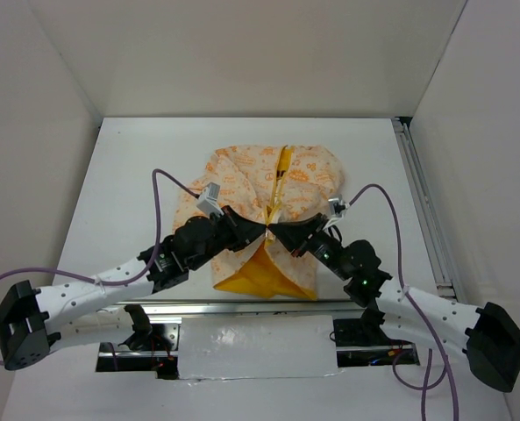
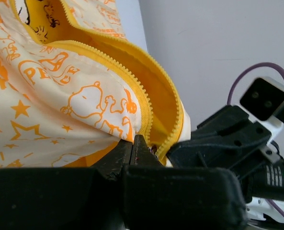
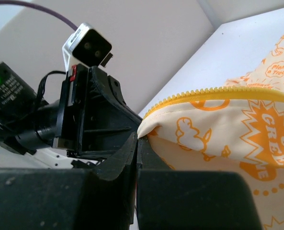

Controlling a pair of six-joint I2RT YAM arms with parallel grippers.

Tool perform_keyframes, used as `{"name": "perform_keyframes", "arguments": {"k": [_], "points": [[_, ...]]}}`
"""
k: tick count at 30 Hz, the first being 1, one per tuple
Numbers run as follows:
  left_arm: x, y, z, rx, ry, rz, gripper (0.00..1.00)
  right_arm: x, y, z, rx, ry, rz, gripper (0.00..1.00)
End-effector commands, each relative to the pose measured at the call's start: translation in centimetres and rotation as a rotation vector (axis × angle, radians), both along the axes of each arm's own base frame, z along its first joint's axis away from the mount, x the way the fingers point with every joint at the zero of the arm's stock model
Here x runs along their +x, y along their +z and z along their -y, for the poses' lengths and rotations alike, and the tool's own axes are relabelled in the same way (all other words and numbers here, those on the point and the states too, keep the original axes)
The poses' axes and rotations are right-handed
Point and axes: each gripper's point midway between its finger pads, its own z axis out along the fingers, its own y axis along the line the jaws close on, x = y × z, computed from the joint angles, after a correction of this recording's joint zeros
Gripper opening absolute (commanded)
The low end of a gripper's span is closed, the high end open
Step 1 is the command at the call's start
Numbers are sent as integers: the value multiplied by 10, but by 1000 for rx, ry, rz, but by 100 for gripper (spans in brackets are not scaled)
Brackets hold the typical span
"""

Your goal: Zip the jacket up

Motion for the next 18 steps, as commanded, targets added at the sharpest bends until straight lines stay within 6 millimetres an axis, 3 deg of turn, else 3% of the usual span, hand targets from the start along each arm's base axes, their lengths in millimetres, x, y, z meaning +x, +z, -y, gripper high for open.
{"name": "perform_keyframes", "arguments": {"k": [1,7,12,18], "points": [[3,27,2,-70,32,-18,0,10,21,4,-15,-105,76,0],[-1,37,-7,-75,28,29,0,17,2,14,-107,-184,59,0],[-12,40,-11,-74,-22,68,0,22,1,20,-121,-224,68,0],[-19,37,-10,-65,-83,78,0,14,6,9,-79,-163,93,0]]}}
